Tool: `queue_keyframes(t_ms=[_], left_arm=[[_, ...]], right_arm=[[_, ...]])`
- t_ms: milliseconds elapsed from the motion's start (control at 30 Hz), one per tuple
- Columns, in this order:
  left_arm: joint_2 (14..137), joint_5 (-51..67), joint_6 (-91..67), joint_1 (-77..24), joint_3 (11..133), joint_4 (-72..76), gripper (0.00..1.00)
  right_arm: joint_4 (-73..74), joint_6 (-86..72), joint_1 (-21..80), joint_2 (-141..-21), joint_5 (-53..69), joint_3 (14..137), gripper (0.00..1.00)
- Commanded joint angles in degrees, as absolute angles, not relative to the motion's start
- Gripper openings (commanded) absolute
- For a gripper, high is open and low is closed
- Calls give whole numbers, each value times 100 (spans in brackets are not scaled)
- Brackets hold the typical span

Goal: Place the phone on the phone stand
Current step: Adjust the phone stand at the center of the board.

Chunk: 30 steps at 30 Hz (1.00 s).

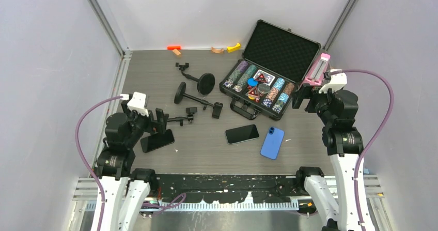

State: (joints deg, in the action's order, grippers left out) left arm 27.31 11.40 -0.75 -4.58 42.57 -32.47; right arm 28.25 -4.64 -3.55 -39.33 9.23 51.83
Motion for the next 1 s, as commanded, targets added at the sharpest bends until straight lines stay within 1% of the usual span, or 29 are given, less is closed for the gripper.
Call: queue_keyframes(t_ms=[0,167,400,467,567,667,833,967], left_arm=[[2718,1110,127,-435,4319,-2914,98],[2674,941,239,-435,4547,-3119,98],[3216,1058,636,-431,5350,-4012,98],[3439,1315,1012,-431,5494,-4424,98],[3739,1829,1987,-431,5668,-5389,98],[3958,1673,2774,-435,5690,-6023,98],[4247,1054,2993,-435,5357,-5881,98],[4478,1442,2918,-432,5350,-5722,98]], right_arm=[[2526,-379,-369,-3850,838,5223,100],[2488,-369,-369,-3786,900,5178,100],[2487,-289,-369,-3825,987,5147,100],[2514,-232,-369,-3908,986,5142,100],[2592,-170,-369,-4036,1100,5153,100],[2680,-92,-369,-4097,1447,5167,100],[2742,-36,-369,-4102,1672,5185,100],[2768,-35,-369,-4126,1735,5166,100]])
